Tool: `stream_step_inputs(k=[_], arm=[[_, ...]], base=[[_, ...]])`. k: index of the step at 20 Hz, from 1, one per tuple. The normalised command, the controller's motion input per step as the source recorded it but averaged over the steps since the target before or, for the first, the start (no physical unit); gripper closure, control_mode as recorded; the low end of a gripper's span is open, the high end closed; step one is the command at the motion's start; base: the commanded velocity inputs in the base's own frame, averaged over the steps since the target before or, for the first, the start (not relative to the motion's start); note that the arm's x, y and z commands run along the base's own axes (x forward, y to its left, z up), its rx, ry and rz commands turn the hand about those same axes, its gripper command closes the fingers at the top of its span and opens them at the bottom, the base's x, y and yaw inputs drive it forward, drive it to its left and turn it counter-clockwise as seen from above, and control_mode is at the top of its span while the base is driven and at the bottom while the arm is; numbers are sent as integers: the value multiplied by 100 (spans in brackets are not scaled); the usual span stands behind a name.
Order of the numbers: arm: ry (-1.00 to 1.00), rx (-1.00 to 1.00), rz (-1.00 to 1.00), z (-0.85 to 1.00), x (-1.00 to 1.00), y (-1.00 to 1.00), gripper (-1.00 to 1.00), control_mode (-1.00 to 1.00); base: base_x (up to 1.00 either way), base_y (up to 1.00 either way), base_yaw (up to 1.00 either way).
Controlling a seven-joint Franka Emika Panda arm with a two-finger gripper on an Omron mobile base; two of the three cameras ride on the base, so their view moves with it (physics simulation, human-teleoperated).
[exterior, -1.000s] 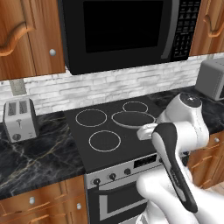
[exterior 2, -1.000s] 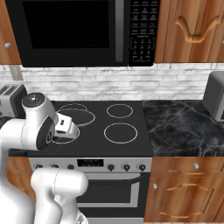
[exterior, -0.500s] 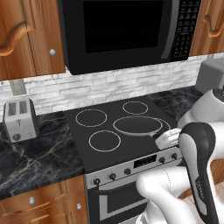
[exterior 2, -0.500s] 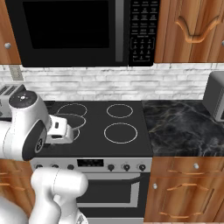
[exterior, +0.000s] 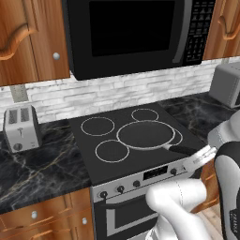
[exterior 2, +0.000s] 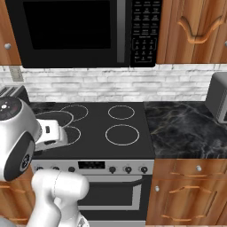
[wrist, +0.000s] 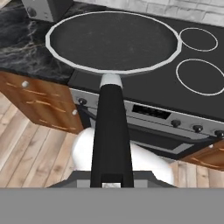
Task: Move the pot and pan from the stove into the sink.
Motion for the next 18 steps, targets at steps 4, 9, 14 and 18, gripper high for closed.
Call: stream_step_inputs(k=[4,9,14,18], arm=[[0,0,0,0,0,1,100,-100],[0,0,0,0,0,0,100,-100],[0,0,0,0,0,0,100,100],[0,0,0,0,0,0,100,100]], base=[[0,0,0],[0,0,0],[-18,0,6],[-42,0,31]])
